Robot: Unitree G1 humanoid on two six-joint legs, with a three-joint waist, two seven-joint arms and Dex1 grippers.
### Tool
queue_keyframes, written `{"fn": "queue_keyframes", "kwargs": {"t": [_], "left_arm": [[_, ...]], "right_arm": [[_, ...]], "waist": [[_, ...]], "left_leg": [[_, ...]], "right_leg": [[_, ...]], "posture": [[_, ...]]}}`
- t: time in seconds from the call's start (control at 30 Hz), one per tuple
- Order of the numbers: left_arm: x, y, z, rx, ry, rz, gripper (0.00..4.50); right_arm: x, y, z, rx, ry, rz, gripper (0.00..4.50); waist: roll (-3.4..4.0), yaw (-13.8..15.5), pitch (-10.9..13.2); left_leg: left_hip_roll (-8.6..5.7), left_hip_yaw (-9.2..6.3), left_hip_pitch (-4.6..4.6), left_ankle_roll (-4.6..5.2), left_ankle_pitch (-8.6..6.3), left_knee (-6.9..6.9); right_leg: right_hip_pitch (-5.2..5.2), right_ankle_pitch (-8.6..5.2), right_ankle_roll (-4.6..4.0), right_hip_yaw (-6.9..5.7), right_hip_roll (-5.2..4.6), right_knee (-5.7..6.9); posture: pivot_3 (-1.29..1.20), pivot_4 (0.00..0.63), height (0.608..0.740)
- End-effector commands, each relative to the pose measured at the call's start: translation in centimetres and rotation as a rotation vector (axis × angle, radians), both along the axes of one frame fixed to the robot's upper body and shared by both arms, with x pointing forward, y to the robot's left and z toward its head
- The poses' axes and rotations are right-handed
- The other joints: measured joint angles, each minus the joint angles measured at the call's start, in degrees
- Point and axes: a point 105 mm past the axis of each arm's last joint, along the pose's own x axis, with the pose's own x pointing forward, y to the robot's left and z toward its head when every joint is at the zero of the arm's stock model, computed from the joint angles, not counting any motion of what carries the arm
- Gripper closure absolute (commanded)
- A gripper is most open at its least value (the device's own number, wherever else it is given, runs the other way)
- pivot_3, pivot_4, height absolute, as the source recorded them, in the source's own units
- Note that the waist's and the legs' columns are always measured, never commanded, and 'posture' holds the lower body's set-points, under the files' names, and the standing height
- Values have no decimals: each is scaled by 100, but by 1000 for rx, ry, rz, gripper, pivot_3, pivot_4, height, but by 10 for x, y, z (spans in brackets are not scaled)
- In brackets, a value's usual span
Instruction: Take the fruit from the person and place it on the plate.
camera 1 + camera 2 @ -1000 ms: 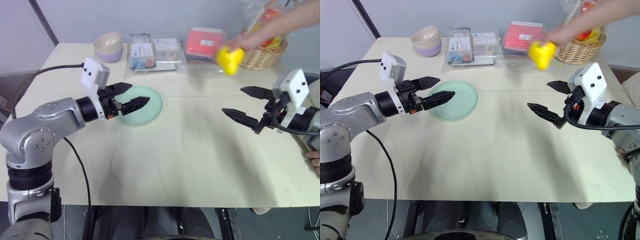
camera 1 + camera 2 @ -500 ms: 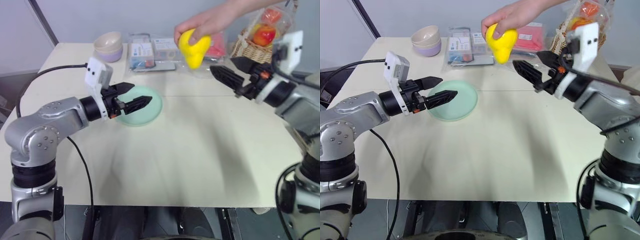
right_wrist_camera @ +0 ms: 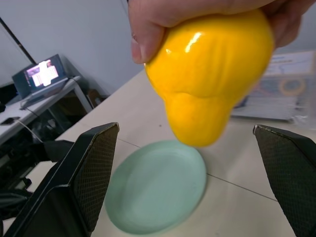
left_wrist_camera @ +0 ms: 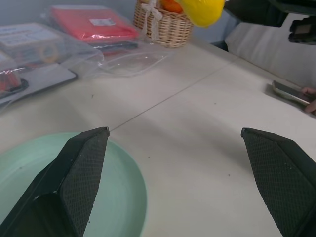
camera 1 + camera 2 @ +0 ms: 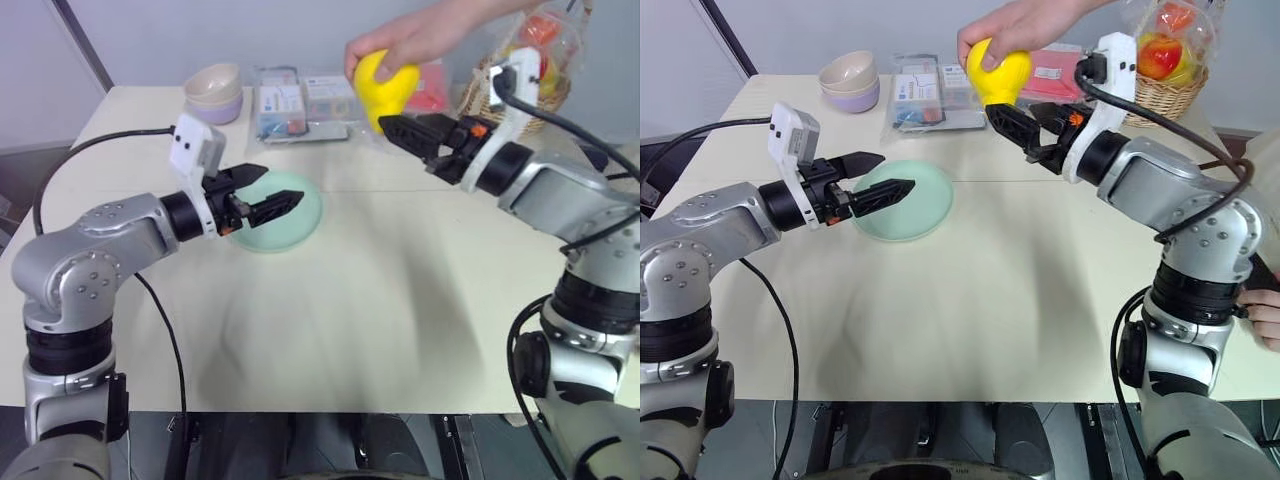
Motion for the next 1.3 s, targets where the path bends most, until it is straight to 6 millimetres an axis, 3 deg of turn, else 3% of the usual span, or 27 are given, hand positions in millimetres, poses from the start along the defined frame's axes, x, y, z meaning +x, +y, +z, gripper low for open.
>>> {"fn": "queue_keyframes", "kwargs": {"t": [0.03, 0.57, 0.67, 0.8, 0.83, 1.13, 1.3], "left_arm": [[-6, -1, 14, -6, -69, 1, 0], [-9, 4, 15, -11, -74, 41, 0], [-9, 5, 15, -13, -74, 45, 0], [-9, 5, 14, -14, -73, 49, 0], [-9, 5, 14, -15, -73, 50, 0], [-9, 5, 13, -17, -70, 53, 0], [-7, 14, 16, -7, -79, 101, 0]], "right_arm": [[3, 4, 12, 16, -45, -3, 53], [32, 25, 20, 35, -61, 20, 53], [36, 27, 22, 39, -68, 16, 896], [37, 30, 24, 41, -76, 21, 2882], [37, 30, 24, 41, -77, 23, 3022], [35, 30, 22, 16, -78, 24, 3022], [37, 42, 1, 28, -12, 34, 3022]], "waist": [[0, 1, 0], [0, -2, 0], [0, -2, 0], [1, -2, 0], [1, -2, 0], [1, -2, 0], [1, -19, 0]], "left_leg": [[0, 0, 0, 0, 0, 0], [0, 0, -2, 0, 0, 2], [0, 0, -2, -1, 0, 2], [-1, 1, -2, -1, 0, 1], [-1, 0, -2, -1, 0, 2], [-1, 1, -3, -1, 0, 0], [0, 0, -3, -1, 0, 0]], "right_leg": [[0, 0, 0, 0, 0, 0], [-4, 0, 0, 0, 0, 3], [-4, 0, 0, 1, 0, 3], [-5, 0, 0, 1, -1, 3], [-6, 0, 0, 1, 0, 3], [-8, 0, 0, 1, -1, 3], [-7, 0, 0, 1, 0, 3]], "posture": [[0, 150, 740], [0, 150, 740], [0, 150, 740], [0, 150, 740], [0, 150, 740], [0, 150, 740], [0, 150, 740]]}}
